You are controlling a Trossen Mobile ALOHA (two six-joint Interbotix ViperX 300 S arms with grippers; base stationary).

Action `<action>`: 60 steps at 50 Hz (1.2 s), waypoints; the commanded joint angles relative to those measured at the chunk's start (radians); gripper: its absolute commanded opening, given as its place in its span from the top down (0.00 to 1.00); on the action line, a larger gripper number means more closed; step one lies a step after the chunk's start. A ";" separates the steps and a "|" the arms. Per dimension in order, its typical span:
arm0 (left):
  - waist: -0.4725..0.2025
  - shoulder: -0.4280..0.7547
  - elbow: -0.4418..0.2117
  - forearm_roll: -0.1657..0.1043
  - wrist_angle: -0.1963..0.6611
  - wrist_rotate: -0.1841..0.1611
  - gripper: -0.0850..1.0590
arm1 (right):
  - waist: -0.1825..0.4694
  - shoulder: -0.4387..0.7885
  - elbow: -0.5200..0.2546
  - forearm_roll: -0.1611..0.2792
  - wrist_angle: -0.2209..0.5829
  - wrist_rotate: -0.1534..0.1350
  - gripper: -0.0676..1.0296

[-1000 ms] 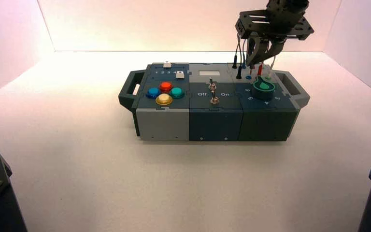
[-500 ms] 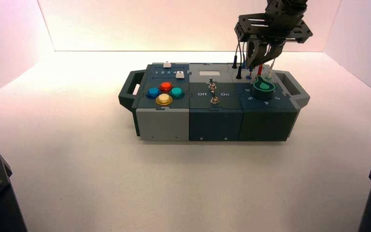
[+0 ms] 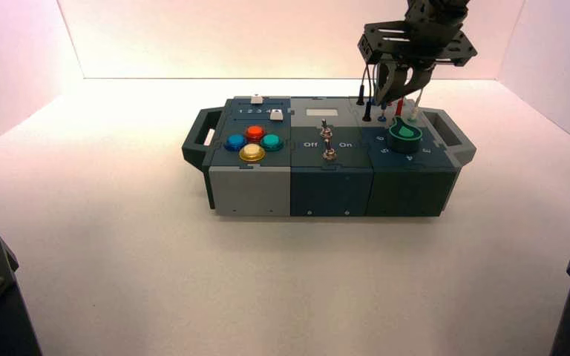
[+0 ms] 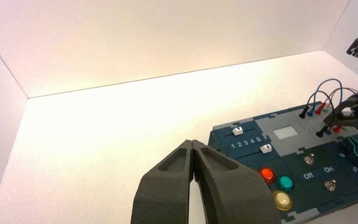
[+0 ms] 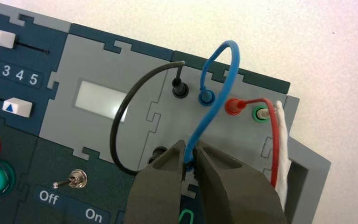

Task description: Insert the blue wire.

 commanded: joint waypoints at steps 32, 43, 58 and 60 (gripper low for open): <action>-0.002 0.006 -0.020 0.002 -0.014 0.000 0.95 | 0.006 -0.006 0.005 0.006 0.005 0.005 0.96; -0.002 0.008 -0.020 0.000 -0.012 0.000 0.95 | 0.017 -0.008 0.021 0.006 0.012 0.008 0.96; -0.002 0.003 -0.020 0.002 -0.014 -0.002 0.95 | 0.046 -0.011 0.023 0.008 0.046 0.012 0.96; -0.002 0.003 -0.018 0.002 -0.014 0.000 0.95 | 0.049 -0.011 0.021 0.008 0.051 0.015 0.96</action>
